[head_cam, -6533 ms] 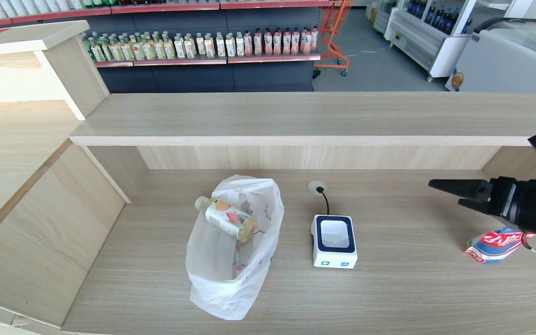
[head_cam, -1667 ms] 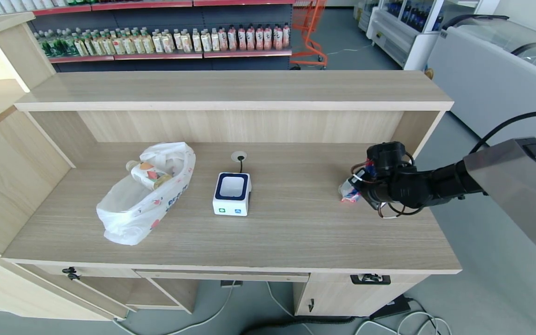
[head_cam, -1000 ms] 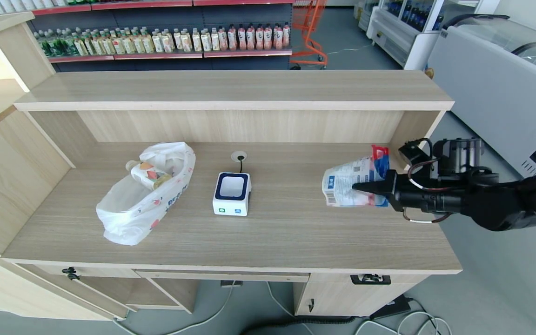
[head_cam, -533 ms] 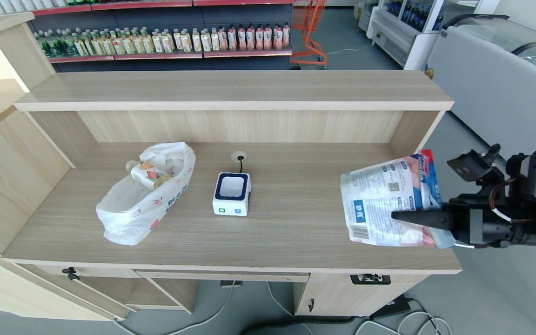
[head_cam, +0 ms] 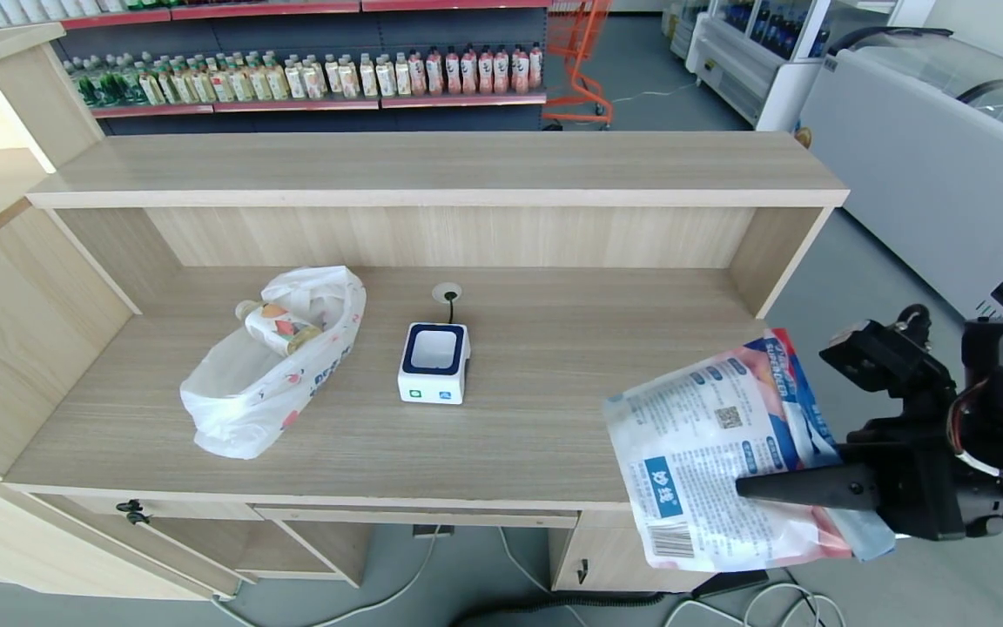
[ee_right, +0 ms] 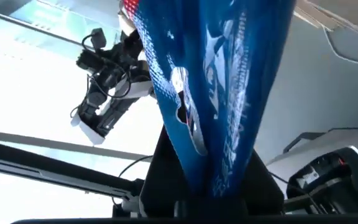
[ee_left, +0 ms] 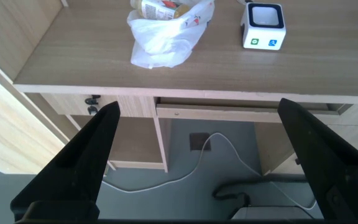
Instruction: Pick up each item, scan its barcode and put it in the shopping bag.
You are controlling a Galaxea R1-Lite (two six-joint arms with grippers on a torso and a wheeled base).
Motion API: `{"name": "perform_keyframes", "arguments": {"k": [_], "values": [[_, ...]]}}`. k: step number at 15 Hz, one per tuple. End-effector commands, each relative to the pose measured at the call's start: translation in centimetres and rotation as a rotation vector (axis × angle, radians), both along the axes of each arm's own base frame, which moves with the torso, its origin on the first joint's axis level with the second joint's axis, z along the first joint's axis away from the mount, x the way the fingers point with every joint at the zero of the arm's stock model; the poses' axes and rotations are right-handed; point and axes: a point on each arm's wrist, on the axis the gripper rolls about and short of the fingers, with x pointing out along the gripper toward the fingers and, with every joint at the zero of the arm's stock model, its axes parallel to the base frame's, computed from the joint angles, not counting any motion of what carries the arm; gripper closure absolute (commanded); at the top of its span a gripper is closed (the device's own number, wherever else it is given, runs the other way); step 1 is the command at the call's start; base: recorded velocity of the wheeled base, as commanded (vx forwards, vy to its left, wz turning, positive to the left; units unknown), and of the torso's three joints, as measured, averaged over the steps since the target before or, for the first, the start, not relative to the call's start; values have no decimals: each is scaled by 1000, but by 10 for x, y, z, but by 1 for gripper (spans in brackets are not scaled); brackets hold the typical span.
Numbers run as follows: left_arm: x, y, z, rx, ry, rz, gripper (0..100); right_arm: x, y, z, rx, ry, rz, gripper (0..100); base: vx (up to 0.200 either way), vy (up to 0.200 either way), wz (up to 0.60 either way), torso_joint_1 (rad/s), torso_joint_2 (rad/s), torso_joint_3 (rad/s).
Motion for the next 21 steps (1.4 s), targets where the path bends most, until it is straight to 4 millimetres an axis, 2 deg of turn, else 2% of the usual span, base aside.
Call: {"name": "perform_keyframes", "arguments": {"k": [1,6,21], "values": [[0,0,0,0,0,0,0,-9,2,4,-2,32,18,100,0,0,0,0,0,0],[0,0,0,0,0,0,0,-18,4,13,10,134,27,100,0,0,0,0,0,0],[0,0,0,0,0,0,0,-28,9,9,-1,167,60,100,0,0,0,0,0,0]]}}
